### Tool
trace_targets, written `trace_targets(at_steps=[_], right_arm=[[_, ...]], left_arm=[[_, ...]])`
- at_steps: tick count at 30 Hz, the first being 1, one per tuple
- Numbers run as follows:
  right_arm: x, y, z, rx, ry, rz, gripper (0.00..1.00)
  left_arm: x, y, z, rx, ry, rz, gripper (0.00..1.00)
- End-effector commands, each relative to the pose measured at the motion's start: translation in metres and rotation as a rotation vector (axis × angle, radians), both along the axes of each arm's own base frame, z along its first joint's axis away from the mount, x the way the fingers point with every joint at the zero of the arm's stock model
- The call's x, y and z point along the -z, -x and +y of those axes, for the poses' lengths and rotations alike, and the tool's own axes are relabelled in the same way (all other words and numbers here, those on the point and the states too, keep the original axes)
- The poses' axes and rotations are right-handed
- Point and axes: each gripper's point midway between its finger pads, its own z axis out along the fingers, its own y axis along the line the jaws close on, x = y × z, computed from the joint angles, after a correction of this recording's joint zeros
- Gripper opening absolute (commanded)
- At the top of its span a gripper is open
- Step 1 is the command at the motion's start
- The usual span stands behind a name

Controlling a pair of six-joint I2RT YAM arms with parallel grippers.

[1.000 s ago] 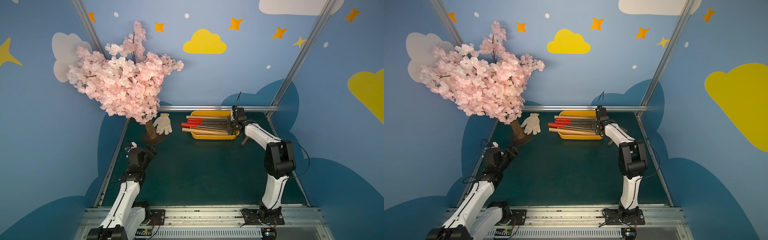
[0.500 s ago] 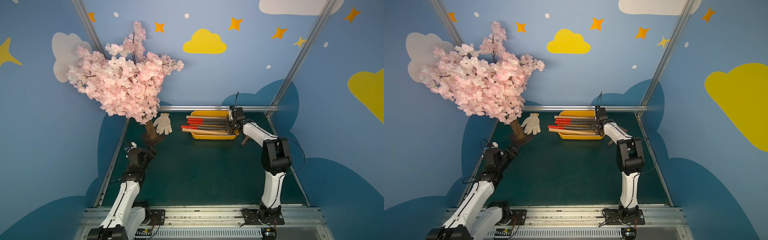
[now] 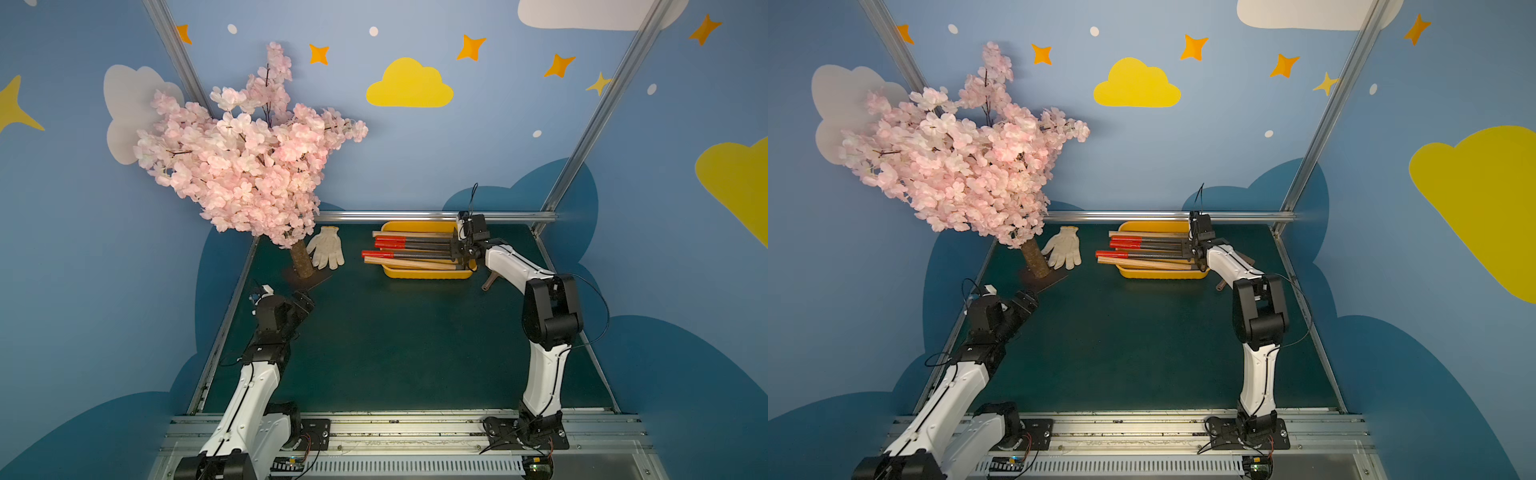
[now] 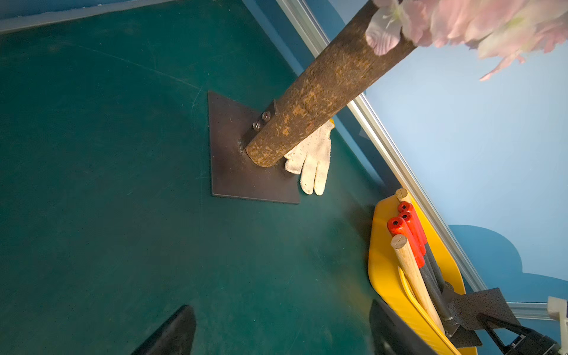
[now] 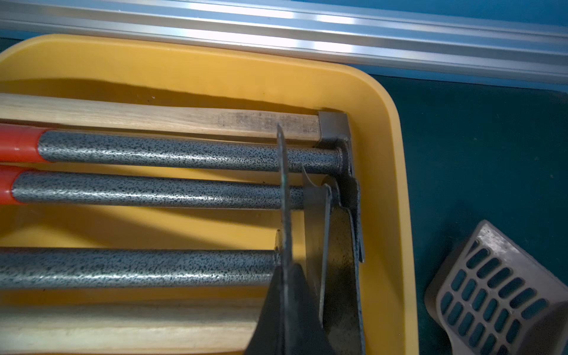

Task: Put the small hoe into the storage box
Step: Place the hoe in the storage box.

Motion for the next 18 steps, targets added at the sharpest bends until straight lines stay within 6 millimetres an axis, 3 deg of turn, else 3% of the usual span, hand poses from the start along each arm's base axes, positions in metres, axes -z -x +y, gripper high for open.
trace_targets(at_steps=[1,11,18], right_arm=[[-0.007,-0.008,-0.005,0.019,0.027,-0.045,0.04],[-0.035,-0.004,-0.007,0.023,0.048,-0.096,0.28],[-0.068,0.008,-0.013,0.043,0.057,-0.159,0.33]], left_arm=[[-0.013,-0.002,0.002,0.002,-0.016,-0.026,0.89],[-0.011,-0.001,0.002,0.004,-0.023,-0.024,0.89],[-0.012,0.000,0.004,0.012,-0.061,-0.029,0.89]])
